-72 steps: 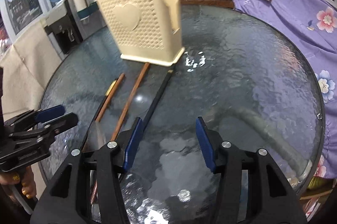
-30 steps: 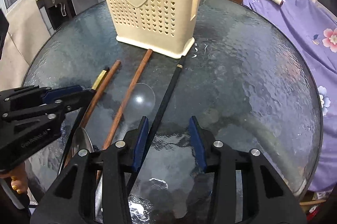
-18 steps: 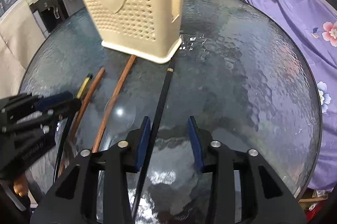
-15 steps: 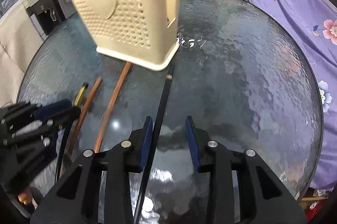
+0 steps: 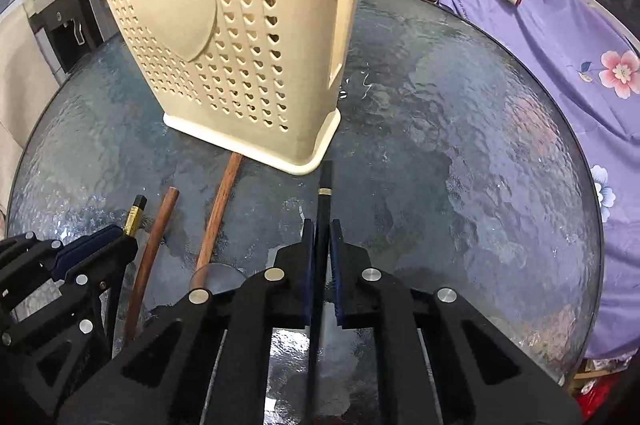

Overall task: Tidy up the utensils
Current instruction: 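Lift both chopsticks and carry them above the beige holder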

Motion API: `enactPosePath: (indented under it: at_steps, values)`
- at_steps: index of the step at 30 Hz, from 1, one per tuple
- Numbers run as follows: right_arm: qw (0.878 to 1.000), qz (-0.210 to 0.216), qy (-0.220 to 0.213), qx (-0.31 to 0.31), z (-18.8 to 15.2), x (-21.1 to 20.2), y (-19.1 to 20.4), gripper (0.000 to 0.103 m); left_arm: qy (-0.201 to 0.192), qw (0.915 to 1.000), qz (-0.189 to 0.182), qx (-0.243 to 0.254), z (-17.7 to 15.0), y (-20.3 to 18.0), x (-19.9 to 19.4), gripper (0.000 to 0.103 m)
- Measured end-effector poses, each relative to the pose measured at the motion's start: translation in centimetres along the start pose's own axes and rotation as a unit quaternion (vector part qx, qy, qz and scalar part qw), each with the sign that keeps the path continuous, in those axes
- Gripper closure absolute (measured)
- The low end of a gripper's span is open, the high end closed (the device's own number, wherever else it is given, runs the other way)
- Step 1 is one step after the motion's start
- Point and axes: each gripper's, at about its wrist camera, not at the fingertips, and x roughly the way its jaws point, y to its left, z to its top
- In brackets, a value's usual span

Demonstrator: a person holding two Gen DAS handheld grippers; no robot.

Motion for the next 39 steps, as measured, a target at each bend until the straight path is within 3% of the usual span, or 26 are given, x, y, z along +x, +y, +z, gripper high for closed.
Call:
enactPosePath:
  at_steps: [8,18,27,39]
  values:
    - [0.996,0.059,-0.025,0.062,-0.7,-1.0,-2.8,0.095,0.0,0.9993,-0.025,-0.027,0.2,0.9,0.0,0.096]
    - [0.978,0.158,-0.091,0.099,-1.5,-6.6,-6.3,0.095,-0.062,0.9952,-0.059,-0.047,1.0,1.6,-5.1,0.096]
    - [0.962,0.205,-0.166,0.068,-1.9,-13.1,-7.5,0.095,-0.124,0.9883,-0.073,-0.05,1.5,1.6,-10.6,0.096]
    - [0.949,0.247,-0.191,0.031,-3.5,-18.3,-7.9,0.095,-0.158,0.9839,-0.079,-0.029,1.2,1.9,-14.4,0.096]
